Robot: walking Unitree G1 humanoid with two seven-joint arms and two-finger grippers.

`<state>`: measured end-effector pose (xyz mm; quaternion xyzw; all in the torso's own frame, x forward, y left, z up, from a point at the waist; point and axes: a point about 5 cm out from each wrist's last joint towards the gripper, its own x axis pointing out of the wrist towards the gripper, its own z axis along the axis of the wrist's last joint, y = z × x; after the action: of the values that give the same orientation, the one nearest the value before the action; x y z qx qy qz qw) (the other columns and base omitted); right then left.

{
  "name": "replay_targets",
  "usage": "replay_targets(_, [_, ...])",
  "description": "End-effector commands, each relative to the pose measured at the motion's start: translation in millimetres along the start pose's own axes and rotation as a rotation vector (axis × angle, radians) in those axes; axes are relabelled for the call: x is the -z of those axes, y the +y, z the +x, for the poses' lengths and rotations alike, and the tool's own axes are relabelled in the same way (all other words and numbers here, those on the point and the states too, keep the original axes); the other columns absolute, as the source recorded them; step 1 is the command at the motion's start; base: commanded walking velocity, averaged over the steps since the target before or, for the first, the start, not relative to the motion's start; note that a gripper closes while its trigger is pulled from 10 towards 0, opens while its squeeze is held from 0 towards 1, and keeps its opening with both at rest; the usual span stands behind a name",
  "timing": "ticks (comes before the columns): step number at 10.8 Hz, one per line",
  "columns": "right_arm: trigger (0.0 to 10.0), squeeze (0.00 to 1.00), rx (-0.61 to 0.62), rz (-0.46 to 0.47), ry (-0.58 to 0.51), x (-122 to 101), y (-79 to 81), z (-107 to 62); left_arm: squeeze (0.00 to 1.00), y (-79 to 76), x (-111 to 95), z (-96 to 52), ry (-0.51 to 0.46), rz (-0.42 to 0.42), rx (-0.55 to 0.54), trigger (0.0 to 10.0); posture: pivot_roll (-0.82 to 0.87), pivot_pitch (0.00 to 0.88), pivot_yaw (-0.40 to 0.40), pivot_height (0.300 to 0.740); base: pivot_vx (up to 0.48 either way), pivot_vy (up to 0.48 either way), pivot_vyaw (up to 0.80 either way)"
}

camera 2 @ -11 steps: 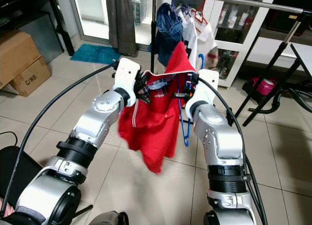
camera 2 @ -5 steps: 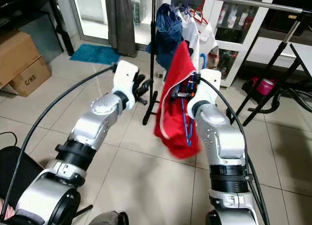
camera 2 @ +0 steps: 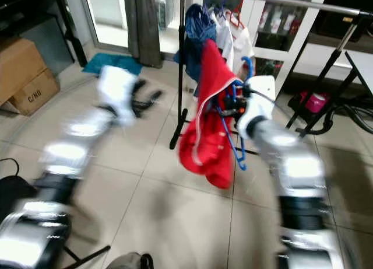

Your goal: Hang hanger

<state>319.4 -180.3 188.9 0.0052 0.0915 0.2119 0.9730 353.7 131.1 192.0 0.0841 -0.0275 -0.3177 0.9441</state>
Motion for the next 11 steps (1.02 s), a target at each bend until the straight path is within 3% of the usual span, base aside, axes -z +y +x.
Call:
replay_targets(1, [10.0, 0.00, -0.107, -0.037, -0.117, -22, -1.5, -11.8, 0.00, 10.4, -6, -13.2, -0.026, 0.019, 0.046, 10.0, 0.00, 0.000, 0.008, 0.740, 0.000, 0.000, 0.00])
replay_targets(2, [10.0, 0.00, -0.264, -0.064, -0.150, -28, -10.4, -29.6, 0.00, 35.0, -3, -38.7, 0.004, 0.070, 0.054, 10.0, 0.01, 0.000, 0.006, 0.740, 0.000, 0.000, 0.00])
replay_targets(4, [10.0, 0.00, -0.419, -0.163, -0.096, -26, -21.6, -49.4, 0.00, 62.8, -15, -68.0, -0.041, 0.037, 0.061, 10.0, 0.02, 0.000, 0.000, 0.740, 0.000, 0.000, 0.00])
replay_targets(5, [10.0, 0.00, -0.465, -0.189, -0.078, -25, -23.4, -54.3, 1.00, 66.0, -20, -75.6, -0.056, 0.019, 0.099, 10.0, 0.02, 0.000, -0.001, 0.740, 0.000, 0.000, 0.00])
replay_targets(6, [10.0, 0.00, -0.566, -0.233, -0.057, -25, -24.9, -63.6, 1.00, 70.1, -22, -89.0, -0.034, 0.021, 0.188, 10.0, 0.02, 0.000, -0.004, 0.740, 0.000, 0.000, 0.00])
replay_targets(7, [10.0, 0.00, -0.682, -0.258, -0.035, -24, -22.1, -73.0, 1.00, 76.9, -24, -89.0, -0.043, 0.023, 0.210, 10.0, 0.03, 0.000, -0.017, 0.740, 0.000, 0.000, 0.00])
replay_targets(8, [10.0, 0.00, -0.707, -0.262, -0.029, -24, -21.2, -75.1, 1.00, 78.6, -25, -87.8, -0.048, 0.021, 0.212, 10.0, 0.03, 0.000, -0.017, 0.740, 0.000, 0.000, 0.00])
replay_targets(9, [10.0, 0.00, -0.753, -0.291, -0.007, -24, -21.0, -79.0, 0.89, 78.6, -26, -85.0, -0.047, 0.027, 0.259, 10.0, 0.03, 0.000, -0.017, 0.740, 0.000, 0.000, 0.00])
replay_targets(10, [10.0, 0.00, -0.805, -0.313, -0.010, -28, -19.0, -83.3, 0.00, 71.8, -25, -82.0, -0.043, -0.041, 0.375, 10.0, 0.03, 0.000, -0.015, 0.740, 0.000, 0.000, 0.00])
replay_targets(11, [10.0, 0.00, -0.837, -0.314, -0.020, -32, -16.3, -85.3, 0.00, 64.1, -21, -78.7, -0.019, -0.064, 0.453, 10.0, 0.03, 0.000, -0.012, 0.740, 0.000, 0.000, 0.00])
